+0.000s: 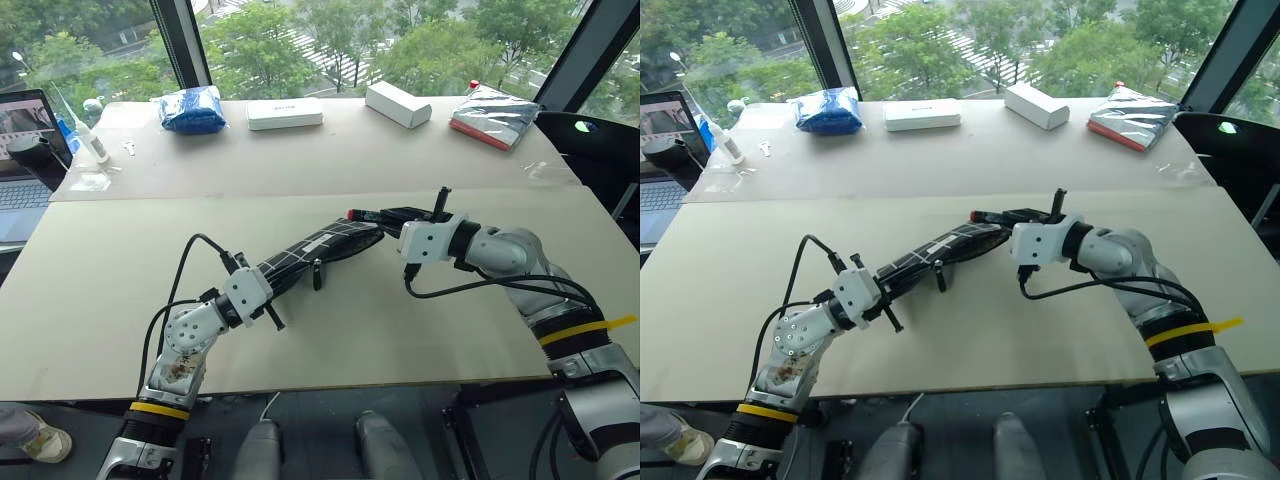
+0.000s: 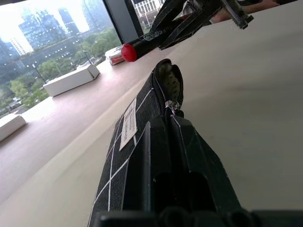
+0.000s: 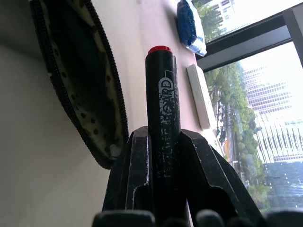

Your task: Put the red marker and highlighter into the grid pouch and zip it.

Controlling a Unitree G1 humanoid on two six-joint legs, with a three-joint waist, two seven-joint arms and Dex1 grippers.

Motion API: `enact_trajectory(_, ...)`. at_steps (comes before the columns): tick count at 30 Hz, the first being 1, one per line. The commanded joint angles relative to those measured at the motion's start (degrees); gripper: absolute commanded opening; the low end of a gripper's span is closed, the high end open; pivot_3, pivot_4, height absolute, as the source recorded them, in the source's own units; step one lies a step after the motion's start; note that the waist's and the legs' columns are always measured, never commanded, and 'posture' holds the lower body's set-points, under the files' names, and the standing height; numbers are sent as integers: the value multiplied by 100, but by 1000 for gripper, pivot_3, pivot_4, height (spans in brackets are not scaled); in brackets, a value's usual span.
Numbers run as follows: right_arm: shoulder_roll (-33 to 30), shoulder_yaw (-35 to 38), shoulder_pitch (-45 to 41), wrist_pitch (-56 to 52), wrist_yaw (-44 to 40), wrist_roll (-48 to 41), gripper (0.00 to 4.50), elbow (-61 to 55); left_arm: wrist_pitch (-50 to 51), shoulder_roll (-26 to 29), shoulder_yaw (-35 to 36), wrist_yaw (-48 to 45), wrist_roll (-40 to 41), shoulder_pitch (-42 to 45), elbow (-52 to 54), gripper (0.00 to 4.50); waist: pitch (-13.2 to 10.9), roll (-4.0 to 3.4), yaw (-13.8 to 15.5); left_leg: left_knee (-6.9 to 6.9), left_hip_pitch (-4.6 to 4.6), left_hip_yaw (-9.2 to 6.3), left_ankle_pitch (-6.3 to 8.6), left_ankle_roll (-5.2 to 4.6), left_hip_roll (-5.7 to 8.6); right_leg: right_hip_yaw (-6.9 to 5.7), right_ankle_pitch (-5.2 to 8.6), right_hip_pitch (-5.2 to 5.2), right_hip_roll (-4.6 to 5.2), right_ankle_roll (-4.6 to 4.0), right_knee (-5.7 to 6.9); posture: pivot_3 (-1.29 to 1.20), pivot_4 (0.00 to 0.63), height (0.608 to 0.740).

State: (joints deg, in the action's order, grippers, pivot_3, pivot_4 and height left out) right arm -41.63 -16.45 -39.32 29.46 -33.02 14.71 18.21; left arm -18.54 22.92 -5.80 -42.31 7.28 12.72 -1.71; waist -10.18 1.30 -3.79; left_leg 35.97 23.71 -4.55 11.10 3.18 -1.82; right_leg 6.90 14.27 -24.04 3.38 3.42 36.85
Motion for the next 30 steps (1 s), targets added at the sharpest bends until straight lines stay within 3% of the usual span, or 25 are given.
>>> enact_trajectory(1, -223, 567, -12, 753, 393, -85, 496, 150, -27, 67, 76, -59, 150, 50, 211, 0, 0, 0, 8, 0, 0, 0, 0, 0, 0, 0, 0, 0, 0, 0, 0, 0, 150, 740)
enact_trajectory(6, -320, 751, 270, 1400, 445, -199, 496, 139, -10, 86, 79, -91, 165, 79, 215, 0, 0, 0, 39, 1, -6, 0, 0, 0, 0, -1, 0, 7, 0, 0, 0, 0, 150, 740)
enact_trajectory(12, -281, 500, 527, 1442, 179, 149, 496, 57, 22, 78, 64, -93, 163, 130, 213, 0, 0, 0, 32, 1, -26, 1, 0, 0, 1, 2, 0, 23, 0, 0, 3, 0, 150, 740)
enact_trajectory(24, -88, 321, 386, 1537, 286, 746, 496, 222, 76, 62, 50, -75, 151, 213, 226, 0, 0, 0, 55, 1, -60, -1, 0, 0, 1, -1, 1, 67, 0, 0, -7, 0, 150, 740)
enact_trajectory(30, 356, -105, -27, 1683, 381, 1245, 496, 430, 117, 47, 13, -135, 169, 300, 187, 0, 0, 0, 10, -2, -71, -1, 0, -1, -1, -1, 1, 72, -2, 0, -7, 0, 150, 740)
